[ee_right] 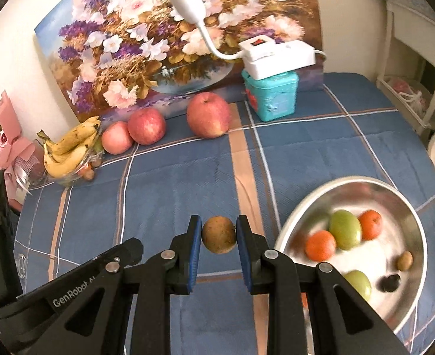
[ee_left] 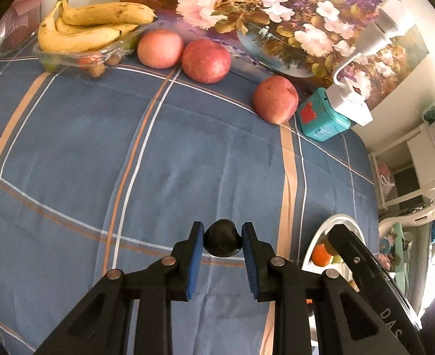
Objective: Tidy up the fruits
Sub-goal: 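Carry the kiwi and plum to the steel plate and open both tools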
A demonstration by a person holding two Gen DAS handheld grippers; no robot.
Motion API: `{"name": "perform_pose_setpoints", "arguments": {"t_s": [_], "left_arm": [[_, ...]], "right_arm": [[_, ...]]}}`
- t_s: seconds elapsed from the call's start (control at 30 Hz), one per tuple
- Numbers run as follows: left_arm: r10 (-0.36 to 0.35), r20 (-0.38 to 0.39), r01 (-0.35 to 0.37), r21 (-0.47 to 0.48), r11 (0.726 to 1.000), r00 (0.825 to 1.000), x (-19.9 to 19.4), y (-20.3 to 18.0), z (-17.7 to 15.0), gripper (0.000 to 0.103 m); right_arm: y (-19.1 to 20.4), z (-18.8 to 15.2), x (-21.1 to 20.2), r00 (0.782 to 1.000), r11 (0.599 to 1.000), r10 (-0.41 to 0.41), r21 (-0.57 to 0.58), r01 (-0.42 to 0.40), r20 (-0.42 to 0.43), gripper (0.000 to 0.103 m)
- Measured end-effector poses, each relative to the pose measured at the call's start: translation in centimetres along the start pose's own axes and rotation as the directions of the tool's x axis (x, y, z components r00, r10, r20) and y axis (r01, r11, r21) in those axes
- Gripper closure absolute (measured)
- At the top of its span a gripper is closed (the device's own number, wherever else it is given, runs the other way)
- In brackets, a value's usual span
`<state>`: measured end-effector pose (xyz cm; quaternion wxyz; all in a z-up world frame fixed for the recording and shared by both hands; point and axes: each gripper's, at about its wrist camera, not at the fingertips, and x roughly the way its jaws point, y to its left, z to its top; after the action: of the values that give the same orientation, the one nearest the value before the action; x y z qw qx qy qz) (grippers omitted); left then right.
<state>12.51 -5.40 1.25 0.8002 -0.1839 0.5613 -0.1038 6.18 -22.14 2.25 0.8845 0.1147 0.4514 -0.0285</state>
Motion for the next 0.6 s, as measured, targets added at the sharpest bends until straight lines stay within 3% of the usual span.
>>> {"name": "perform_pose_setpoints", "arguments": {"t_s": [0.4,0.6], "left_arm": [[-0.034,-0.044,0.036,0.057,0.998,0.998,-0.9,-2.3,-4.7,0.075],[-0.017,-0.053,0.025,0.151,0.988,0.998,-0.7,-5.3,-6.2,0.075]], "right_arm": [[-3.2,-3.4,-2.9,0.999,0.999,-0.03,0.028,0.03,-0.024,0.078],[-6.2,-4.2,-4.8,0.998,0.995,-0.065,0.07,0.066,-0.011,0.078]]}}
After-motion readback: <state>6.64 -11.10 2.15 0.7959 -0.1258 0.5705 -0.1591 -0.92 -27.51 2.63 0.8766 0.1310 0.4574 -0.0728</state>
